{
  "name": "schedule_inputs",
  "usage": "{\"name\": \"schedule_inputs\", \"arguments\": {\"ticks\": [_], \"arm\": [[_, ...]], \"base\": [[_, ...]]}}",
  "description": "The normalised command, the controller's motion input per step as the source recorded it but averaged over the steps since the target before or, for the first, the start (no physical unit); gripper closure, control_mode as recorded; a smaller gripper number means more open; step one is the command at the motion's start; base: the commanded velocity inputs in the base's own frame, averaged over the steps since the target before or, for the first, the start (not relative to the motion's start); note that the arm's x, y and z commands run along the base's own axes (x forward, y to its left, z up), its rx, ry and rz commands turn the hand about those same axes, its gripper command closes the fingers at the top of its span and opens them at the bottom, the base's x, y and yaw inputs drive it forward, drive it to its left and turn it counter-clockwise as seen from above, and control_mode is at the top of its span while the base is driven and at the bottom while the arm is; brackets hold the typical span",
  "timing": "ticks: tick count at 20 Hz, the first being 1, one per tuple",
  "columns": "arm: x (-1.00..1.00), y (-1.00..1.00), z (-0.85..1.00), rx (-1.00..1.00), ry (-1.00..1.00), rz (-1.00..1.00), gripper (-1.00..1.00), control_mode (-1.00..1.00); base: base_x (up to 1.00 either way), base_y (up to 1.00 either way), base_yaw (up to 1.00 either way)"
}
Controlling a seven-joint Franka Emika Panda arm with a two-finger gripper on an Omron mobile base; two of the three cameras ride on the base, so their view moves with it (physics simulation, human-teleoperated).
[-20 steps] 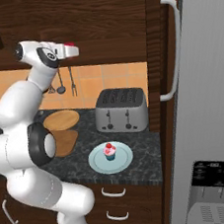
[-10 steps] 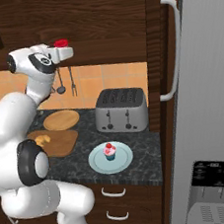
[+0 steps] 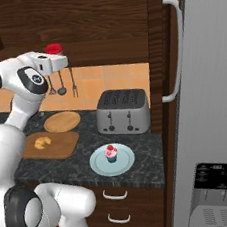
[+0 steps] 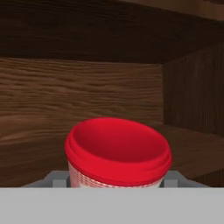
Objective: From the different types of pastries on the counter, select a croissant and place it on the cutting board. Then retrieve a jar of jam from the cabinet and place it alongside the croissant on the cutting board.
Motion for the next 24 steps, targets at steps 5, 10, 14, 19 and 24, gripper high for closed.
{"name": "schedule_inputs", "arguments": {"ticks": [5, 10, 14, 19, 24], "arm": [[-0.85, 0.0, 0.3, 0.02, 0.15, 0.01, 1.0, -1.0], [-0.81, 0.0, -0.03, 0.0, 0.1, 0.12, 1.0, -1.0], [-0.88, -0.06, -0.19, 0.0, 0.0, 0.17, 1.0, -1.0], [-0.61, -0.14, -0.39, 0.0, 0.0, 0.26, 1.0, -1.0], [-0.2, -0.14, -0.37, 0.0, 0.0, 0.38, 1.0, -1.0]], "base": [[0.0, 0.0, 0.0], [0.0, 0.0, 0.0], [0.0, 0.0, 0.0], [0.0, 0.0, 0.0], [0.0, 0.0, 0.0]]}}
